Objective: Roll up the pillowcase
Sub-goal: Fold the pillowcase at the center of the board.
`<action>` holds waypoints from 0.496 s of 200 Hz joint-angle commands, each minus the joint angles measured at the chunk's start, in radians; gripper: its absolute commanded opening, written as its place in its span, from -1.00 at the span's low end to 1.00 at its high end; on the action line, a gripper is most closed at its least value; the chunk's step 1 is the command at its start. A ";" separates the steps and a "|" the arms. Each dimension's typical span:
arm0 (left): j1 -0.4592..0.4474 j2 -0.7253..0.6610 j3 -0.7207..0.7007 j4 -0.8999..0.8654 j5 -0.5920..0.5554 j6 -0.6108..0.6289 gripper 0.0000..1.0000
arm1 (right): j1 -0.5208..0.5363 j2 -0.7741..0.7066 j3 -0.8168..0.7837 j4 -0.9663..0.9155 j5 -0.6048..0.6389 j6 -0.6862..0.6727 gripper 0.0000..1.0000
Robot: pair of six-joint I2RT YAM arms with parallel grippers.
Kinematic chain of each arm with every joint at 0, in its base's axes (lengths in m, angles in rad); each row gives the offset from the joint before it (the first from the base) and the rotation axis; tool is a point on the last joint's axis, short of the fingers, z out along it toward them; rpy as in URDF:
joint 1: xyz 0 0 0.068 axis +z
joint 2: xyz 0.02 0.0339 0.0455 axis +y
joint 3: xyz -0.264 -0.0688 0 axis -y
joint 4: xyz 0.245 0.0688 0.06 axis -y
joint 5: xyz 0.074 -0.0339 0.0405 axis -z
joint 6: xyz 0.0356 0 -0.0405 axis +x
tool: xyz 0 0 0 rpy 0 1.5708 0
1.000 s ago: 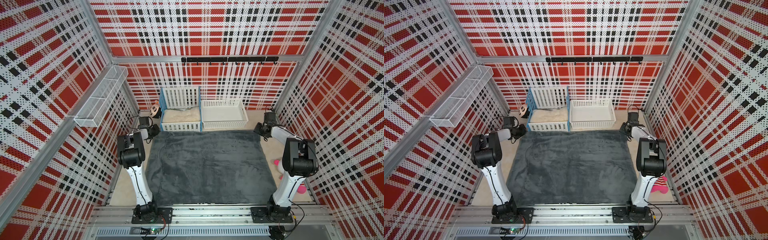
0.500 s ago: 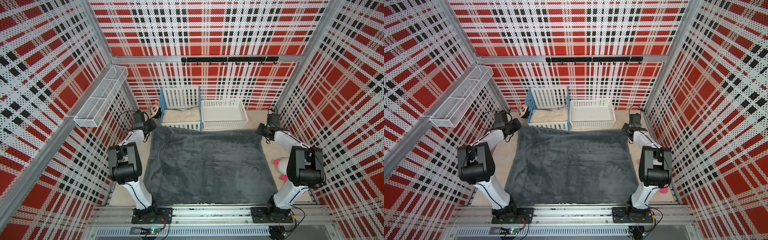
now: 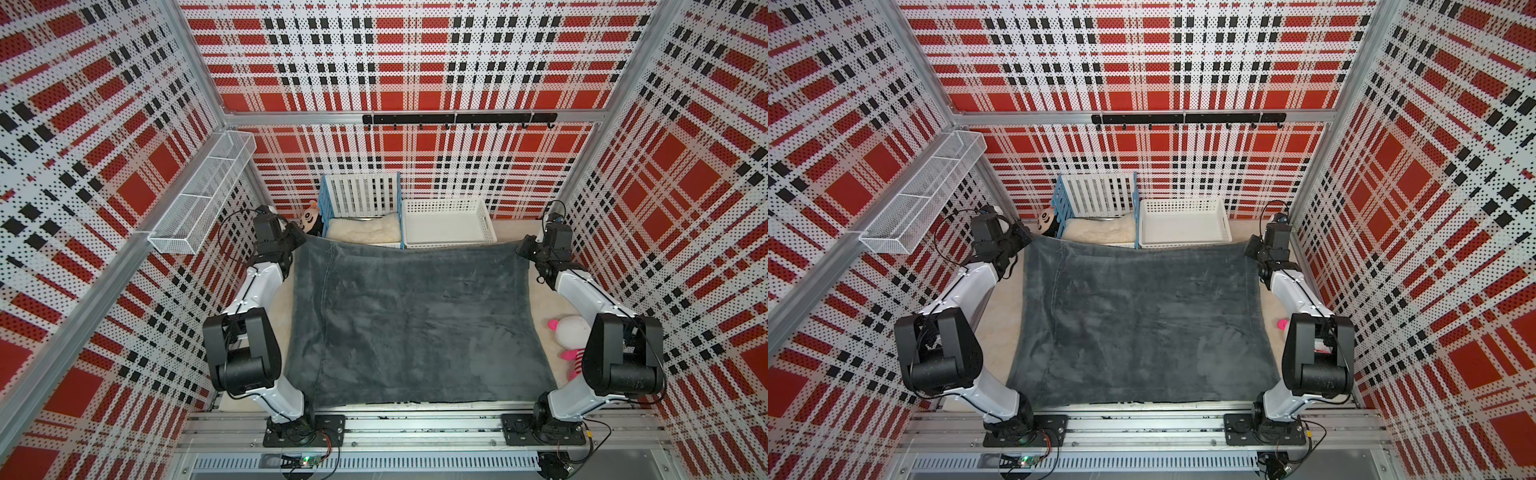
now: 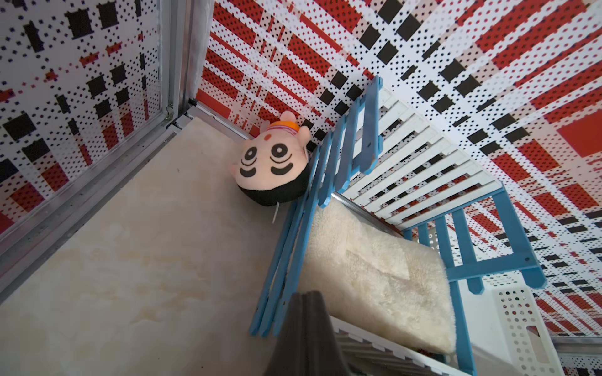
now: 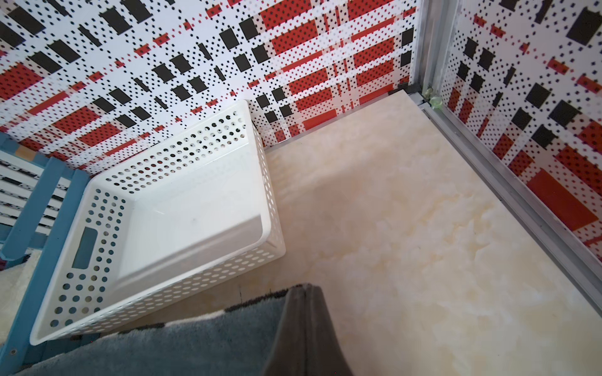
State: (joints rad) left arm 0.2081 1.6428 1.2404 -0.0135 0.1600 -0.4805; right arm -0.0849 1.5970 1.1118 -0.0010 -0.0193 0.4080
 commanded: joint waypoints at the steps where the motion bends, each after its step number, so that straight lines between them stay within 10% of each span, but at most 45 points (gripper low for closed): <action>1: 0.006 0.023 0.048 0.081 -0.016 -0.029 -1.00 | -0.009 0.046 0.032 0.092 -0.025 -0.026 -1.00; 99: 0.000 0.143 0.247 0.174 -0.017 -0.089 -1.00 | -0.018 0.166 0.222 0.262 -0.065 -0.127 -1.00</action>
State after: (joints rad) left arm 0.2024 1.7641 1.4227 0.0834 0.1566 -0.5537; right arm -0.0895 1.7393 1.2816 0.1783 -0.0723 0.3309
